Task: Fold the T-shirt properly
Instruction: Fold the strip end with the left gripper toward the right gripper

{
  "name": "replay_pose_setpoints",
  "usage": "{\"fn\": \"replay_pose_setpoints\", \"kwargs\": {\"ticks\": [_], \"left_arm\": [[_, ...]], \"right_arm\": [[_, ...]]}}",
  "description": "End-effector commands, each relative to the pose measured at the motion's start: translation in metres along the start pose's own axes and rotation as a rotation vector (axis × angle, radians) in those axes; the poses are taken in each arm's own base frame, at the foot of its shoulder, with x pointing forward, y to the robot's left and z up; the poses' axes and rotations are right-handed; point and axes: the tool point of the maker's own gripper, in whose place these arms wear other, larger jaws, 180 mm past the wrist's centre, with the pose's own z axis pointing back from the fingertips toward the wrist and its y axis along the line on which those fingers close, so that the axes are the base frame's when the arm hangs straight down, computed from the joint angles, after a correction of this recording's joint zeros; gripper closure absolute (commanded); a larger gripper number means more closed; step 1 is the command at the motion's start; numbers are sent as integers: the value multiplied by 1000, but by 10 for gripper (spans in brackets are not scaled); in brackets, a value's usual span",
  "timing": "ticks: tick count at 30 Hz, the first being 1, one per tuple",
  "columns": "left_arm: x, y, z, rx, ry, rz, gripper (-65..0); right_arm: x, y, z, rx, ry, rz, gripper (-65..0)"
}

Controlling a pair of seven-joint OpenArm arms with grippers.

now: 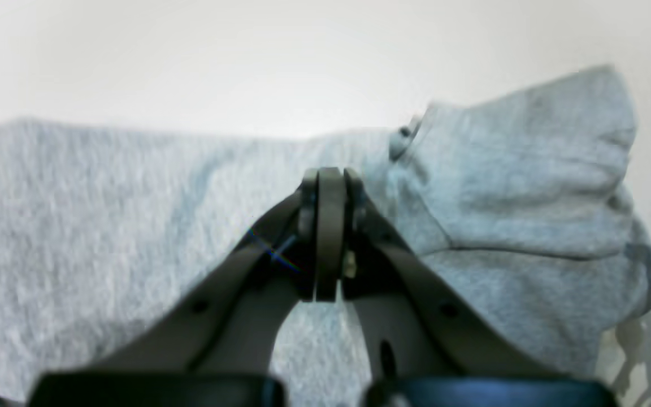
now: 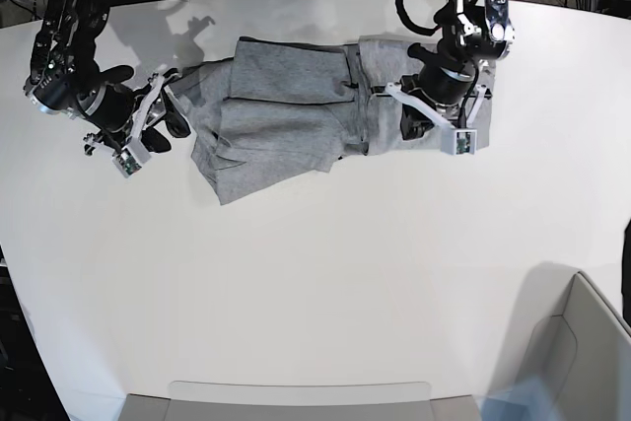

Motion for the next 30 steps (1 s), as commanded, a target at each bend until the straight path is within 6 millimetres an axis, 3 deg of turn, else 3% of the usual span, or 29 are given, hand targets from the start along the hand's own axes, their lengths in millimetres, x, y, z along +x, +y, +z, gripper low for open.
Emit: {"fn": "replay_pose_setpoints", "kwargs": {"ticks": [1,3,8,16,18,26,30], "left_arm": [[12,-3,2,-12,-44,-7,0],[12,-5,2,-18,-42,-9,0],[7,-4,-1,-18,-27,-7,0],[-4,-2,0,-13,-2,-1,0],[-4,-2,0,-13,-2,-1,0],[-9,-2,1,-10,11,3,0],[-11,-1,2,-9,16,4,0]], "right_arm": [[16,-1,3,13,-56,21,-239],[10,-4,-1,21,-49,-6,-239],[-25,-24,-18,35,-34,-200,-239],[-63,-13,-57,134,-4,-402,-238],[-61,-8,-61,163,-19,-435,-238],[-46,48,-87,330,-5,-395,-238],[-32,61,-98,357,-29,-387,-238]]}}
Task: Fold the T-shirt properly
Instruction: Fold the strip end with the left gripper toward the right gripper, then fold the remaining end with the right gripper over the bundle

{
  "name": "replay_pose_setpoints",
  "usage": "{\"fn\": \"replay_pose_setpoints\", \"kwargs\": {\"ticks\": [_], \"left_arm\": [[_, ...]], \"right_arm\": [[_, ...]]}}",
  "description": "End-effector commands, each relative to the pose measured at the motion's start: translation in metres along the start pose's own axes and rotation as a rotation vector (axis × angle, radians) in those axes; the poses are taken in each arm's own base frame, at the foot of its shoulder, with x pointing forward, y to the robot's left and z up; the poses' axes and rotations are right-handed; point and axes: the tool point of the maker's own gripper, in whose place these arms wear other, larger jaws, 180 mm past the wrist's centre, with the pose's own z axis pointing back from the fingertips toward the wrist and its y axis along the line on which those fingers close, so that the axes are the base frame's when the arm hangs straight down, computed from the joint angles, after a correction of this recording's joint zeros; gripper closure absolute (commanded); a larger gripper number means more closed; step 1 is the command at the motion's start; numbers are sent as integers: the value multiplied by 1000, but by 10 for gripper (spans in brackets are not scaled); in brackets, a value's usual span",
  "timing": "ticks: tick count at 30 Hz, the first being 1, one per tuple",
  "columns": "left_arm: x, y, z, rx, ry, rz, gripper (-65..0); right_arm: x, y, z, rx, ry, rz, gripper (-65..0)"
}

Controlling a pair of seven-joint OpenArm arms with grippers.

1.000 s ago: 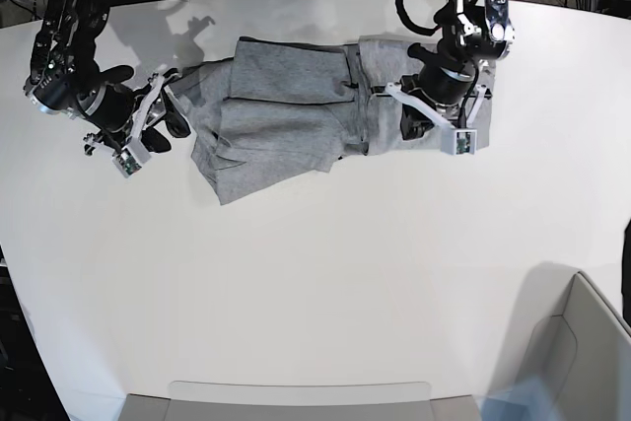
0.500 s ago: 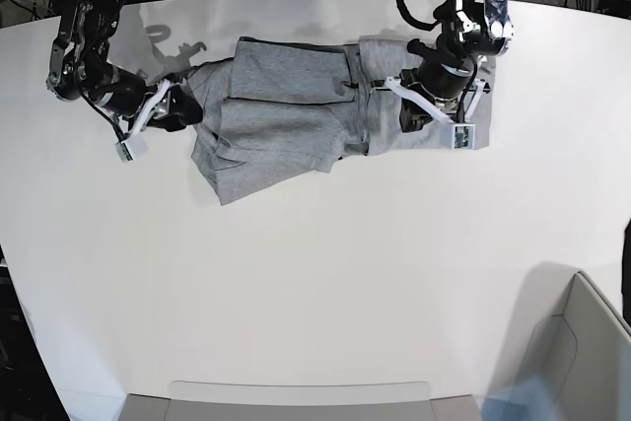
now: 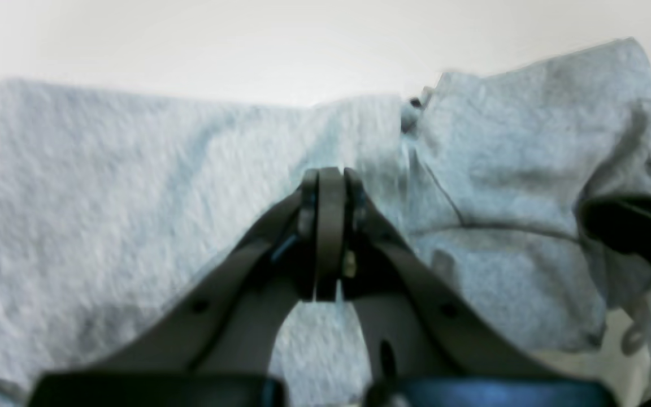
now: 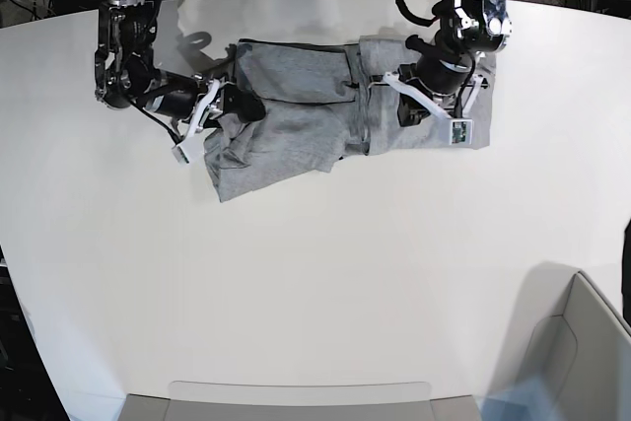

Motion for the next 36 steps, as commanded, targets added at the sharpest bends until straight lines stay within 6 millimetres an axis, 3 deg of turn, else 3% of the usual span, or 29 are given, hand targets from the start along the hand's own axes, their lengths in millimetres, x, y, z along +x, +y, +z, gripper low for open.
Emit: {"fn": "replay_pose_setpoints", "kwargs": {"ticks": [1,4,8,13,18,21,24,28,32,36], "left_arm": [[6,-3,3,-10,-28,-2,0],[0,-2,5,-8,-15,1,0],[0,-2,5,-8,-15,1,0],[-4,-2,6,-6,-6,3,0],[-4,0,7,-1,-8,5,0],[-4,-1,7,-3,-7,4,0],[-4,0,7,-2,-8,4,0],[-4,0,7,-2,-8,4,0],[-3,2,7,3,-10,7,0],[-3,6,7,14,-7,-4,0]], "right_arm": [[5,0,-2,-11,31,61,-238],[5,-3,-11,-48,101,134,-192],[14,-6,-22,-96,146,207,0],[30,-29,-15,-208,204,300,0],[55,-77,26,-360,184,286,0],[63,-114,64,-455,186,241,0],[70,-131,88,-505,179,255,0],[77,-136,104,-543,175,287,0],[85,-129,113,-597,205,365,0],[104,-92,101,-687,284,583,0]]}}
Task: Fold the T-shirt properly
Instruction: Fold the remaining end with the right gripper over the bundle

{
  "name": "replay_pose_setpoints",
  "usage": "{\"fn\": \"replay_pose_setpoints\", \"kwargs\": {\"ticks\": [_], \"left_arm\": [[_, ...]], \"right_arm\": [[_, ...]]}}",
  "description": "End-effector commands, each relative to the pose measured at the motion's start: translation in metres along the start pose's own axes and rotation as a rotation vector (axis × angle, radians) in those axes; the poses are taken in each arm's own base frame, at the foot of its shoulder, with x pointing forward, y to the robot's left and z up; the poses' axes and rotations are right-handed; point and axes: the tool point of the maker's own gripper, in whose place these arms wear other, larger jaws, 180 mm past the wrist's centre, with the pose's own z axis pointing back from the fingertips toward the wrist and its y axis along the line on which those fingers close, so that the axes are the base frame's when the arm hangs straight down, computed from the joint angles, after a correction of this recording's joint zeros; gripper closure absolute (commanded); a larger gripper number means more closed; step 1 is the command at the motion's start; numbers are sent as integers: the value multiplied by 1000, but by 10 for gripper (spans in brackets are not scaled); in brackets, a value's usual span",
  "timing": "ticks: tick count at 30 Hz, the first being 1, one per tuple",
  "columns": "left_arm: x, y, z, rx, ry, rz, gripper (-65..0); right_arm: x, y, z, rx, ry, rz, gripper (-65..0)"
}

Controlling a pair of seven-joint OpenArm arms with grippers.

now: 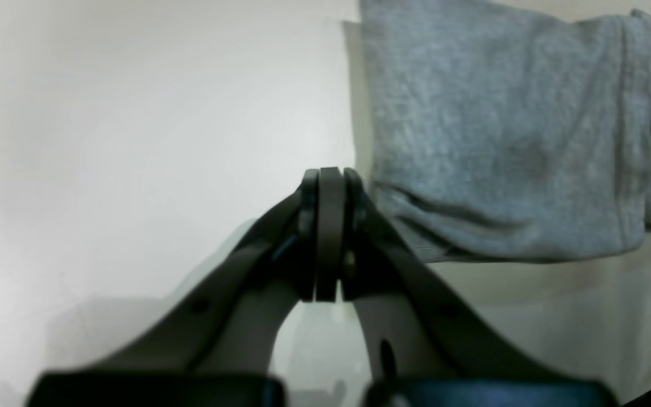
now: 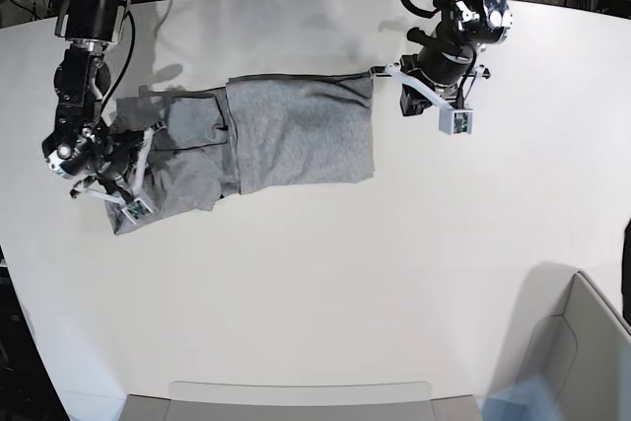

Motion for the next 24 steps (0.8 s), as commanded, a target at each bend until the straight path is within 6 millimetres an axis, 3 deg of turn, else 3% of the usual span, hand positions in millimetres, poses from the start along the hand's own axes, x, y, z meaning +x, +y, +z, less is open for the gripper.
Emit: {"fn": "replay_pose_setpoints", "kwargs": {"ticks": [1,7,11,15,18,24], "left_arm": [[12,2,4,-1,-39,-20,0],[11,7,4,10,-31,-35,0],[3,18,6,39,26,-22,0],[4,47,13,115,43,18,0],[10,71,20,178,19,48,0],[13,82,24,206,8,61,0]], "right_arm": [[32,3,13,-30,-85,61,0],[95,58,39,-148,-123,287,0],[120,100,52,-181,-158,407,0],[133,143,58,-169,-180,498,0],[137,174,51,-108,-184,550,0],[141,199,27,-17,-173,570,0]]}}
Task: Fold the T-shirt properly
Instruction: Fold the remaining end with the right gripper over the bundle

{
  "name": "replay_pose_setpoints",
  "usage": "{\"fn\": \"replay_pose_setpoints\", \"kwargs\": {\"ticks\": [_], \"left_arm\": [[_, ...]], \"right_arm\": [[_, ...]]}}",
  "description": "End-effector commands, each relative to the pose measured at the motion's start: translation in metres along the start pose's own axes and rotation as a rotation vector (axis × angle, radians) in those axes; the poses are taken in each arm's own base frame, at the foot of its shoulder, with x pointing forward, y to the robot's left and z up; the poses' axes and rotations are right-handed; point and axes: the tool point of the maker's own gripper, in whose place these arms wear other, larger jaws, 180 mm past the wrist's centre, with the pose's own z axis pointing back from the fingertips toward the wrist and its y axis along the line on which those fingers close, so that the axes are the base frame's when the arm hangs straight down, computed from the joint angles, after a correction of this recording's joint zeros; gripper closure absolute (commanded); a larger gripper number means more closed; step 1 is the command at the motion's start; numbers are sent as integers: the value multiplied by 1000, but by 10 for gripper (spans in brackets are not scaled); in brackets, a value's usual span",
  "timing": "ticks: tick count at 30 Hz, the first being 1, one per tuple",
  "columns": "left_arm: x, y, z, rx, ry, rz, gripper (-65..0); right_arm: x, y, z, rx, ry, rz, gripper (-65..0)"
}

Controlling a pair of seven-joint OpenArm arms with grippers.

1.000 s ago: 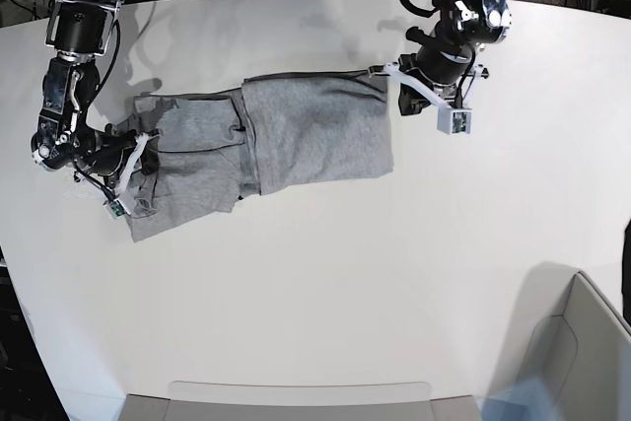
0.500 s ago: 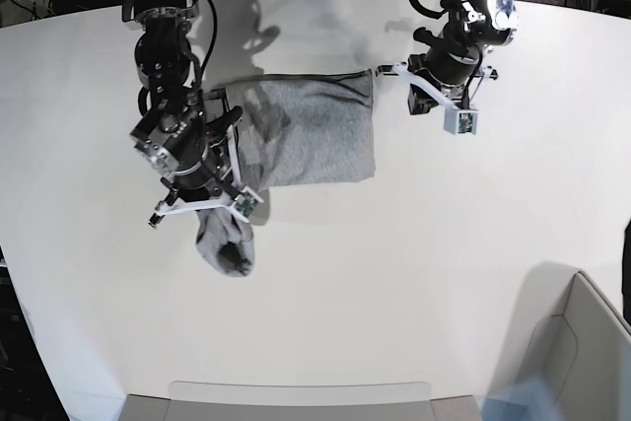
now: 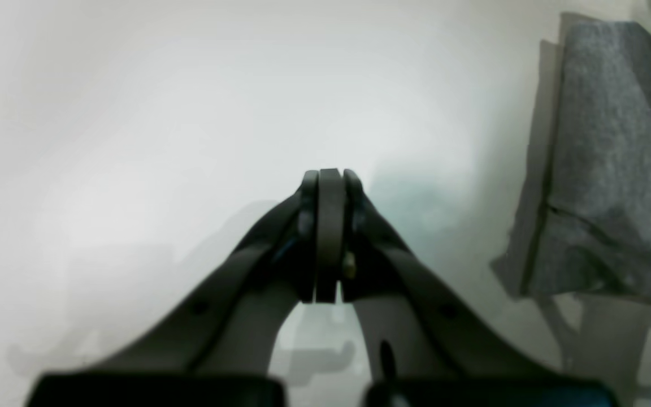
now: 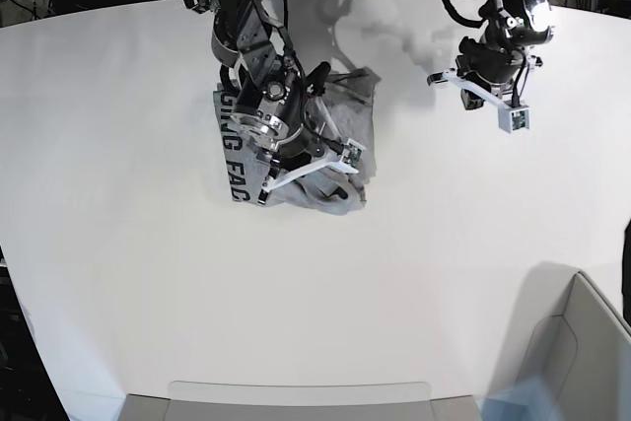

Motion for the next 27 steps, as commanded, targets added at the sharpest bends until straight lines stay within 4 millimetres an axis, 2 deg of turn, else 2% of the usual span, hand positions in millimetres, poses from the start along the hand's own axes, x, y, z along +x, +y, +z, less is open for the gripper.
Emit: {"fn": "replay_pose_setpoints", "kwargs": {"ticks": [1,2,6,8,13,17,21,23,27], "left_arm": [[9,-2,3,-9,-35,-9,0],[9,-3,2,-11,-34,-11,0],[8,-3,2,-11,-31,-10,0],[4,-1,0,-7,-18,-5,0],[-7,5,-7,6,19,11,0],[-15,9,-12,13,45,20,0],[-15,9,-12,13,45,20,0],[-15,9,-12,14,46,22,0],[-14,9,-12,15,41,21,0]], "right_arm": [[14,-6,4,-13,-45,16,0],[18,-4,4,-10,-50,29,-8],[33,13,8,6,-82,71,-189],[43,26,10,26,-102,127,-232],[65,49,19,51,-158,199,-234],[85,54,39,29,-236,235,-234],[103,34,69,-53,-330,225,-234],[107,11,83,-119,-363,200,-234],[110,-17,94,-193,-383,178,-234]]}}
